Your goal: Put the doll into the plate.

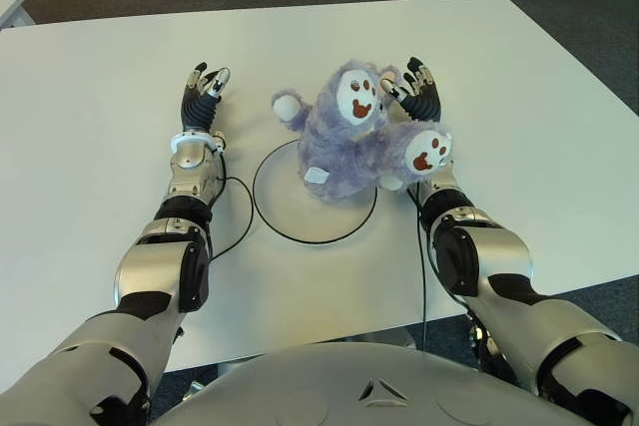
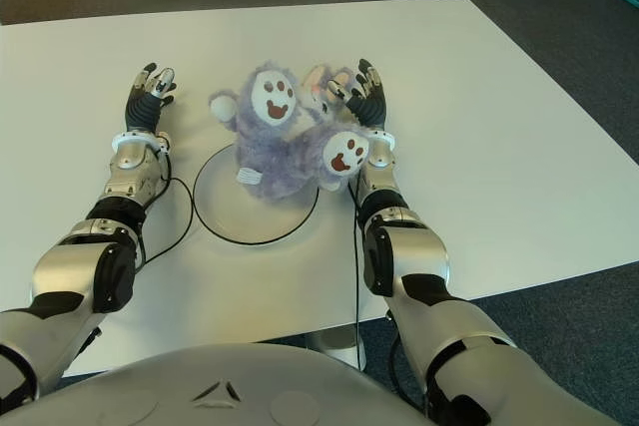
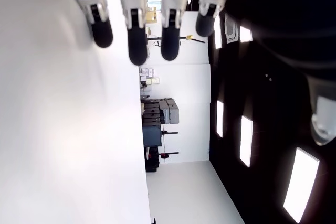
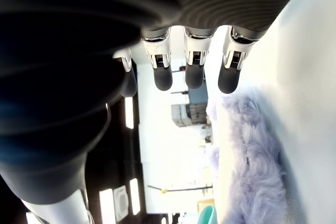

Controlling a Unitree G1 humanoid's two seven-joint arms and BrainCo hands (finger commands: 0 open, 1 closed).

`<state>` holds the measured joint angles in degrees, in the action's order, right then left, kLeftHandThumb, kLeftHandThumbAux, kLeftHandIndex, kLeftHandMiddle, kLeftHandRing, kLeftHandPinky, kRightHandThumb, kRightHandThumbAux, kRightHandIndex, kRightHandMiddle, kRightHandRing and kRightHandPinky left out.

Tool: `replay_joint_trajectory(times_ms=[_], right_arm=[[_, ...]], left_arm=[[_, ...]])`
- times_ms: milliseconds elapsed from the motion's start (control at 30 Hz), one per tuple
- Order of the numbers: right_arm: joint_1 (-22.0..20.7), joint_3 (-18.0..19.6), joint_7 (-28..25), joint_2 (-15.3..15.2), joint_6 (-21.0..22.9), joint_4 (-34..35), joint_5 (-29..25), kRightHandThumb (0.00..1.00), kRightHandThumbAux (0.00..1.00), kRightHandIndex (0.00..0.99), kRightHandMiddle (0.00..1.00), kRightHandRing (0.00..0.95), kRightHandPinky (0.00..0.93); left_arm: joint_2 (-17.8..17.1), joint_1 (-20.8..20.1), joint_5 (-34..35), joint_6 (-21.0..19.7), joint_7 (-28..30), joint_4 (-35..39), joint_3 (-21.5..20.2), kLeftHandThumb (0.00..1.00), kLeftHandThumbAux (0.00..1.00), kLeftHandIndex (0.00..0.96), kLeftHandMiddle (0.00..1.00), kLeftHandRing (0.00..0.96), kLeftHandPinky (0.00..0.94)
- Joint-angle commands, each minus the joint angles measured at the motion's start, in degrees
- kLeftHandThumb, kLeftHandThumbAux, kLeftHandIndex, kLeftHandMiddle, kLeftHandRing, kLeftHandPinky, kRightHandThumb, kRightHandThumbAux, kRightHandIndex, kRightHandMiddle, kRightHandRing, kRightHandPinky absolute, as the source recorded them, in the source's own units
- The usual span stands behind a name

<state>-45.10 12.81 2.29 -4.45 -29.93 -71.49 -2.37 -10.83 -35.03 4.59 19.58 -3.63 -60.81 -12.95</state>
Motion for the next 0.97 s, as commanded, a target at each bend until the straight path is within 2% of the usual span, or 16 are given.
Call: replay_joint_trajectory(times_ms=[33,133,300,467,733,967], right_arm=[[5.4,0.4,0.2,1.4,3.6,-3.5,-0.1,0.133,0.784,0.093,0.052,0.049,0.095],[5.4,0.3,0.3,1.4,3.5,-3.5,-0.1,0.131,0.782,0.095,0.051,0.048,0.093],[5.6,0.2,0.2,1.4,3.5,-3.4,0.0,0.123,0.783,0.094,0.05,0.048,0.092],[5.7,0.0,0.3,1.3,3.5,-3.5,0.2,0.112,0.78,0.093,0.052,0.05,0.098],[5.8,-0.1,0.5,1.3,3.4,-3.5,0.4,0.101,0.78,0.092,0.051,0.051,0.098],[5.8,-0.2,0.6,1.4,3.2,-3.4,0.4,0.094,0.781,0.09,0.048,0.048,0.092]], left_arm=[[1.7,4.3,0.6,-3.9,-0.4,-3.2,-0.4,0.0,0.438,0.01,0.171,0.178,0.121],[1.8,4.4,0.6,-3.8,-0.2,-3.2,-0.4,0.0,0.44,0.01,0.159,0.155,0.095],[1.8,4.8,0.7,-3.6,0.0,-3.1,-0.4,0.0,0.445,0.007,0.152,0.145,0.111],[1.8,4.9,0.9,-3.6,0.2,-3.1,-0.6,0.0,0.443,0.022,0.176,0.172,0.151],[1.8,5.1,1.1,-3.4,0.3,-3.1,-0.5,0.0,0.435,0.027,0.178,0.173,0.141],[1.8,5.3,1.1,-3.3,0.2,-2.9,-0.4,0.0,0.432,0.031,0.188,0.194,0.205]])
